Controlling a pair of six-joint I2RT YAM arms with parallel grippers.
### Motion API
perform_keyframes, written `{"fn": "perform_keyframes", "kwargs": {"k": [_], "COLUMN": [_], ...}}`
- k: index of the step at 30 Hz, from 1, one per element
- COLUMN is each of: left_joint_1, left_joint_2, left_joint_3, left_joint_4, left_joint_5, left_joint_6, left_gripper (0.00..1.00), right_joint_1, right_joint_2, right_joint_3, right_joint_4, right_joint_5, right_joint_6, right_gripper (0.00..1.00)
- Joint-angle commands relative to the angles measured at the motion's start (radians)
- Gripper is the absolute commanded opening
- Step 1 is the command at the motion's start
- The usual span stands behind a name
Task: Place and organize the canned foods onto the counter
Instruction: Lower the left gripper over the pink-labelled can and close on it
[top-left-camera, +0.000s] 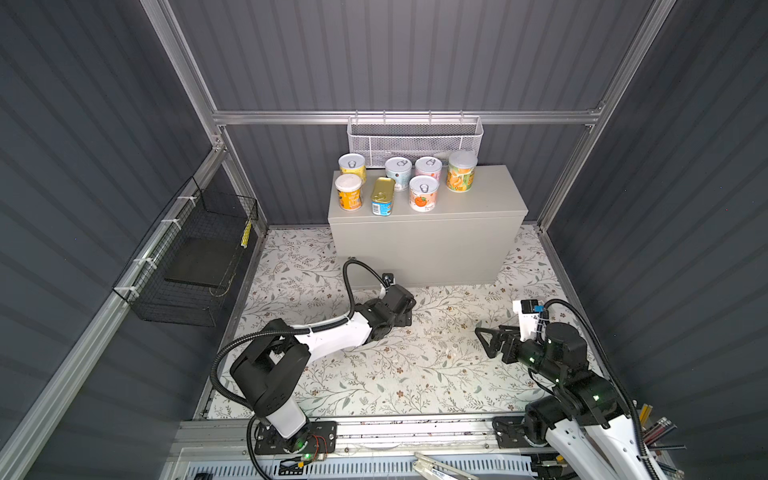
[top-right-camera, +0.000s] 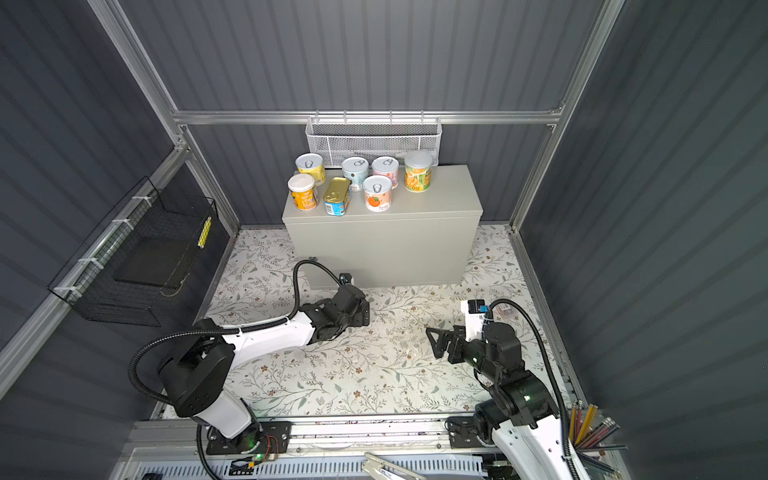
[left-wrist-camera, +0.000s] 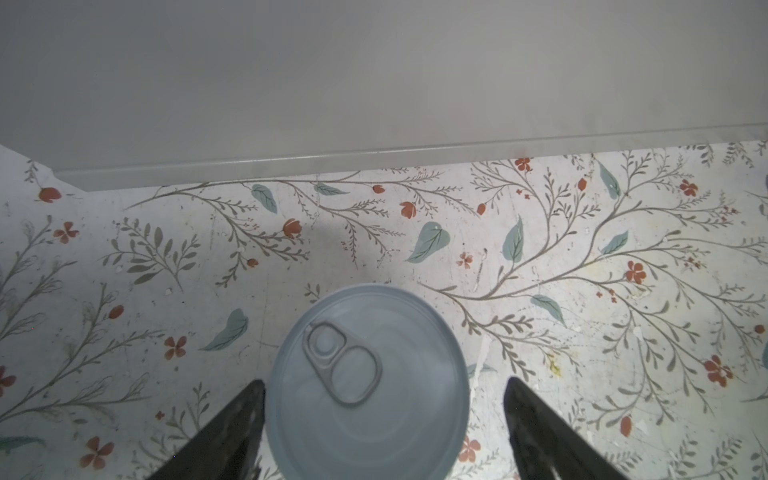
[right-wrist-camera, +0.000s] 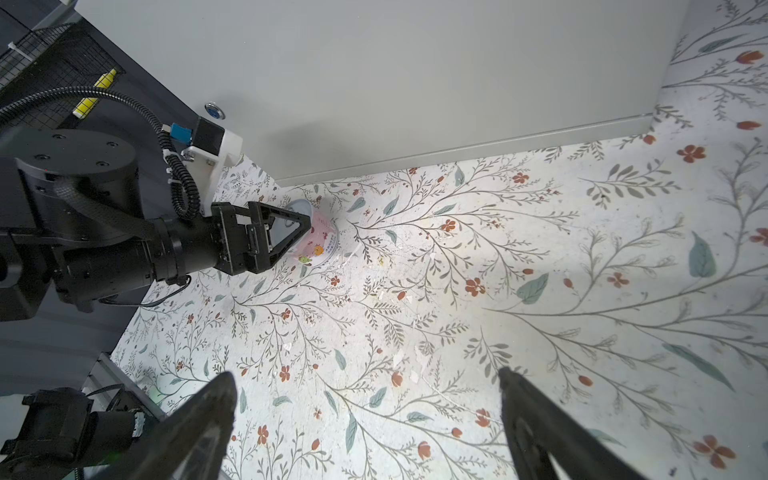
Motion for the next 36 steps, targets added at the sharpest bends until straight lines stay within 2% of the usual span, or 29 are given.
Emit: {"fn": "perform_keyframes", "kwargs": {"k": [1, 3, 9, 23, 31, 36], "left_joint_1": [-0.002, -0.003, -0.002, -0.003, -0.002, -0.003], "left_joint_2": [0.038, 0.056, 0.078, 0.133, 0.154, 0.162], "left_joint_3": [0.045, 0.069, 0.093, 0.174, 0.203, 0.221], "left_joint_4": [-0.034, -0.049, -0.08, -0.17, -0.196, -0.184], "left_joint_5": [0.0, 0.018, 0.023, 0.037, 0.026, 0.038], "left_joint_6": [0.024, 0.035, 0.041, 0.079, 0.086, 0.091], "left_gripper": [0.85, 0.8, 0.77, 0.8, 0.85, 0.81], "right_joint_1": [-0.002, -0.001, -0.002, -0.002, -0.002, -0.002], "right_joint_2": [0.005, 0.009, 0.012, 0.031, 0.02, 0.018], "right_joint_3": [-0.009, -0.008, -0.005, -0.004, -0.002, 0.006], "right_joint_4": [0.015, 0.014, 0.009, 0.011, 0.003, -0.003], "right_joint_5": [-0.004, -0.001, -0.003, -0.001, -0.002, -0.024], "right_joint_6": [-0.001, 0.0, 0.0, -0.004, 0.0, -0.002], "right_gripper": [0.99, 0.99, 0.99, 0.99, 0.99, 0.99]}}
